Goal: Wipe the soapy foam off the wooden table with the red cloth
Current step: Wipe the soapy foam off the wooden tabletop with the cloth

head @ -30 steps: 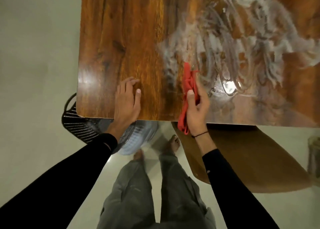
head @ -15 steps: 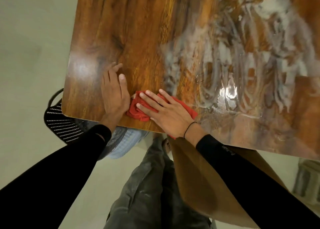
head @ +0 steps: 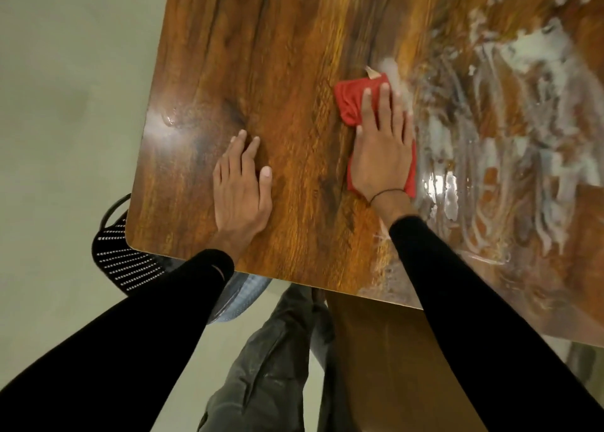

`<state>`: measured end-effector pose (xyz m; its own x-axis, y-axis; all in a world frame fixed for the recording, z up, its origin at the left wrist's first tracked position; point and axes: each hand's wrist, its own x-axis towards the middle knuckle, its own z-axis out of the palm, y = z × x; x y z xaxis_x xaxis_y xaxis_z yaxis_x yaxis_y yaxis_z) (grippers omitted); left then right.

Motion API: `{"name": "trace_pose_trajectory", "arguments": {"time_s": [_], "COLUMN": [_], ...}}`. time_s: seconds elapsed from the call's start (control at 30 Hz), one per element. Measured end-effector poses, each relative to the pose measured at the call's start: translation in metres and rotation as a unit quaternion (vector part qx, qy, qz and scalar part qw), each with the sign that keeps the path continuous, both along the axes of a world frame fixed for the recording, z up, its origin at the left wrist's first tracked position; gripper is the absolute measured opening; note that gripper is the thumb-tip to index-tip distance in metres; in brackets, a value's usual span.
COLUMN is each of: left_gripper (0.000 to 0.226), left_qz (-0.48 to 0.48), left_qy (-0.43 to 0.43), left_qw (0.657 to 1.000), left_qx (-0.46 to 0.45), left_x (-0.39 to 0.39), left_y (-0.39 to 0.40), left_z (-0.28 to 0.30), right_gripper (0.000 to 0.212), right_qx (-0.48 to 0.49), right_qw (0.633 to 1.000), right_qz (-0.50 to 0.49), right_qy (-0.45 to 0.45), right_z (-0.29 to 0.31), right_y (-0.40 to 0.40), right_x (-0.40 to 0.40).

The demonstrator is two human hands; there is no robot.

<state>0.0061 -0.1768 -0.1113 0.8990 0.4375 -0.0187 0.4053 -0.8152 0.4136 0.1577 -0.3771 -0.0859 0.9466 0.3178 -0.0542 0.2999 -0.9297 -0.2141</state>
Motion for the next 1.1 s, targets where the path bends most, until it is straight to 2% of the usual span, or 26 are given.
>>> {"name": "trace_pose_trajectory", "arguments": {"time_s": [0.1,0.17,0.3,0.37,0.47,0.6,0.73,0.83,0.93,1.0,1.1], "left_gripper": [0.062,0.065,0.063,0.063,0.065,0.069,0.069,0.066,0.062,0.06,0.06], "left_qz": [-0.001,-0.003,-0.001,-0.003,-0.004,-0.009,-0.04,-0.083,-0.094,-0.109,-0.084], "left_qy": [0.004,0.015,0.014,0.014,0.02,0.054,0.065,0.041,0.023,0.025,0.027], "left_qw": [1.0,1.0,1.0,1.0,1.0,0.998,0.997,0.996,0.995,0.994,0.996], "left_qx": [-0.009,-0.001,0.001,0.007,0.015,0.008,0.006,0.001,-0.013,-0.011,0.002], "left_x": [0.0,0.001,0.001,0.002,0.0,0.001,0.005,0.036,0.098,0.131,0.144], "left_y": [0.002,0.001,0.0,0.0,0.001,0.0,-0.003,-0.005,-0.005,-0.001,0.007], "left_z": [0.002,0.003,0.005,0.004,0.002,0.005,0.014,0.022,0.028,0.025,0.013], "right_gripper": [0.064,0.065,0.07,0.07,0.067,0.066,0.066,0.066,0.067,0.067,0.07], "right_qx": [0.003,-0.002,-0.021,-0.02,-0.006,-0.004,-0.017,0.001,0.009,0.006,-0.001], "right_qw": [0.998,0.998,0.997,0.992,0.987,0.99,1.0,0.998,0.995,0.997,0.999], "right_qz": [-0.067,-0.065,0.065,0.124,0.161,0.14,0.017,-0.056,-0.101,-0.075,0.038], "right_qy": [0.006,0.021,0.037,0.024,-0.007,-0.023,0.003,0.006,0.012,0.014,0.025], "right_z": [0.0,-0.001,-0.005,-0.01,-0.014,-0.014,-0.004,-0.003,-0.005,-0.007,-0.011], "right_y": [-0.007,-0.004,0.01,0.019,0.042,0.068,0.056,0.033,0.015,0.01,0.007], "right_x": [-0.042,-0.072,-0.101,-0.086,-0.047,0.02,0.068,0.066,0.03,-0.001,-0.025]}}
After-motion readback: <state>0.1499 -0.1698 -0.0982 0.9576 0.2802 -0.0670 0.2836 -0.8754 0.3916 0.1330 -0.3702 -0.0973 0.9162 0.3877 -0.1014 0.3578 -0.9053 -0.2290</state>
